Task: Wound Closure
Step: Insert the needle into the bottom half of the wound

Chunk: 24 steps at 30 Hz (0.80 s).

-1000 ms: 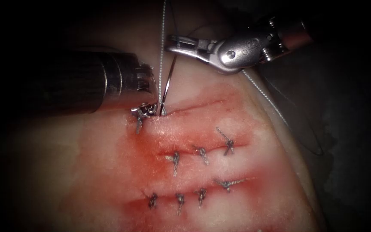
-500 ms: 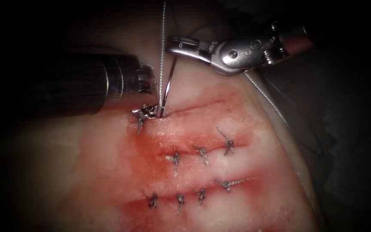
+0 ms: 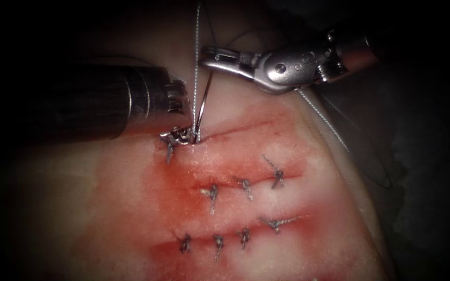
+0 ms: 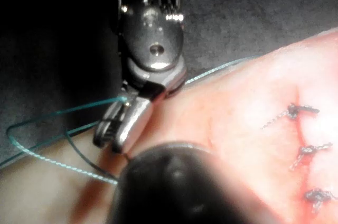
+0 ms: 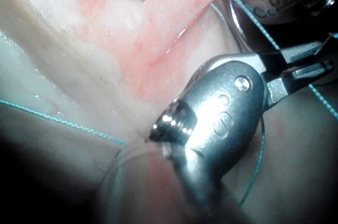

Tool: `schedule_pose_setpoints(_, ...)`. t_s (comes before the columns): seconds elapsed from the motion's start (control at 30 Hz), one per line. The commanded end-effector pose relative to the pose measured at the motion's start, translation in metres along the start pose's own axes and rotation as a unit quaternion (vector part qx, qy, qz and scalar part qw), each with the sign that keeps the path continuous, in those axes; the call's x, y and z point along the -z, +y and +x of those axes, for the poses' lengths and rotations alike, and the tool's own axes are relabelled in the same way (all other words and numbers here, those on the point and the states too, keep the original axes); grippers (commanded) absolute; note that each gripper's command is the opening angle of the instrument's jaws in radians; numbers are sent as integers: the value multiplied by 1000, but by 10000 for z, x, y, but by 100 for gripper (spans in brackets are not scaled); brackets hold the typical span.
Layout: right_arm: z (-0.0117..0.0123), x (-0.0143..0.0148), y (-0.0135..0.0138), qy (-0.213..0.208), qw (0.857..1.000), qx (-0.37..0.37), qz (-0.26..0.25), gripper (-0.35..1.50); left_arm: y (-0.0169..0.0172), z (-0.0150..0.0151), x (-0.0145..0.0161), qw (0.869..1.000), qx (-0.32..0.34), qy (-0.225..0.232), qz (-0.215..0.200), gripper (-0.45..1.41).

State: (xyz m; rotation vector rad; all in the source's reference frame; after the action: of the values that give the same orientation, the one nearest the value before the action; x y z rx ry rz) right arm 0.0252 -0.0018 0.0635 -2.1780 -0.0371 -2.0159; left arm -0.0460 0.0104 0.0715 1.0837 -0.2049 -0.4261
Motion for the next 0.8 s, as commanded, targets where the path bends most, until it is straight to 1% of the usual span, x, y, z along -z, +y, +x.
schedule_pose_setpoints(0.03, 5, -7, 1, -2, 1000, -2, -4, -35, 4, -9, 2, 1000, -1, -1, -1, -45)
schedule_pose_setpoints(0.3, 6, -8, 2, -5, 999, -7, -32, -35, 4, -9, 2, 1000, -1, -1, -1, -45)
schedule_pose_setpoints(0.47, 6, -10, 3, -2, 999, -16, -33, -35, 4, -9, 2, 1000, -2, -1, -1, -45)
schedule_pose_setpoints(0.8, 5, -11, 3, -15, 999, -31, -24, -35, 4, -9, 1, 1000, -2, -1, -1, -45)
